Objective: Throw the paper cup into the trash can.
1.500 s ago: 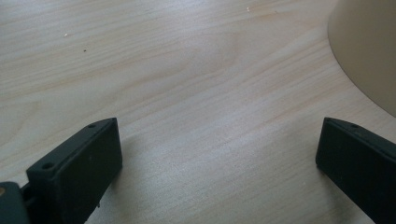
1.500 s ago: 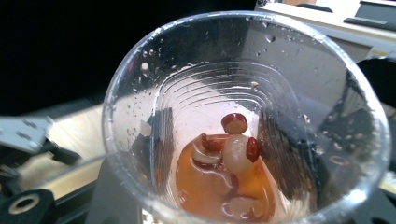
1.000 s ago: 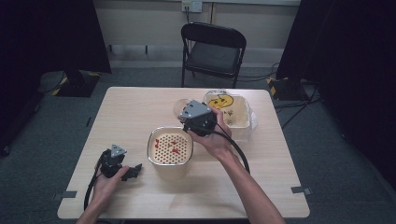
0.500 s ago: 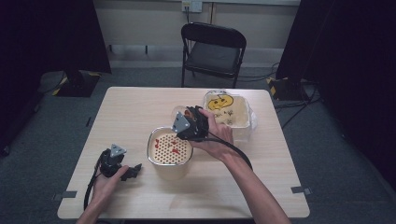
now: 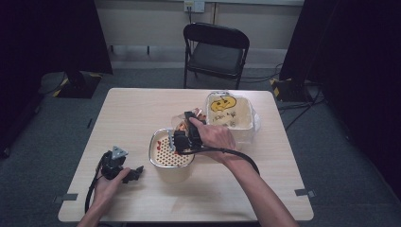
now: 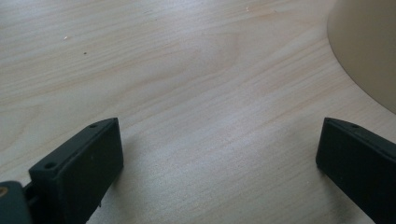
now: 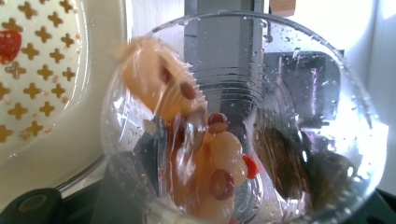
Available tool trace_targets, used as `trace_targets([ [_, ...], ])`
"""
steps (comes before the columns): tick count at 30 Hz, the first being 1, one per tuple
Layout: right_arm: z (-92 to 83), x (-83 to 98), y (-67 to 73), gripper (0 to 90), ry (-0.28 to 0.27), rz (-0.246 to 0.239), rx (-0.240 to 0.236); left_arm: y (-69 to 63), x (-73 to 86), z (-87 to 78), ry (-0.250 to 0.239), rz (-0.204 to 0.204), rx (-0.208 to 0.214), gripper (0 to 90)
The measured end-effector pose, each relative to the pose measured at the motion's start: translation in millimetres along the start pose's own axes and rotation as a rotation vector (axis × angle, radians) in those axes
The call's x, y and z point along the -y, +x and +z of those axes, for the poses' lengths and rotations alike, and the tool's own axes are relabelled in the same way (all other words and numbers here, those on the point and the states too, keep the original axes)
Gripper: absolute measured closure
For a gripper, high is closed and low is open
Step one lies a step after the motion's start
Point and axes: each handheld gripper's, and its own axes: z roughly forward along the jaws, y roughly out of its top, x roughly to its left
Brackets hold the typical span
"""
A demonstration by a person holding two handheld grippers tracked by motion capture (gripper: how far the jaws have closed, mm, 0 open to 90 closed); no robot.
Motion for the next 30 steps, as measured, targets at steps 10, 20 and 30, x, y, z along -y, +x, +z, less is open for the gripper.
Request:
trace_targets([
  [10,-1.6,-9.7,9.6,50.2,0.035,-0.222,0.115,-0.3,0.0,0.2,-0.003,-0.004,0.000,0.1],
  [20,-7.5,-16.6,16.5,50.3,0.079,-0.436,0.229,-0.3,0.0,0.2,-0.003,-0.005,0.000,0.1],
  [30,-8.9,-13.5,18.4,50.9,0.107,-0.571,0.280,-0.1,0.0,0.1,-0.003,0.000,-0.002,0.1],
])
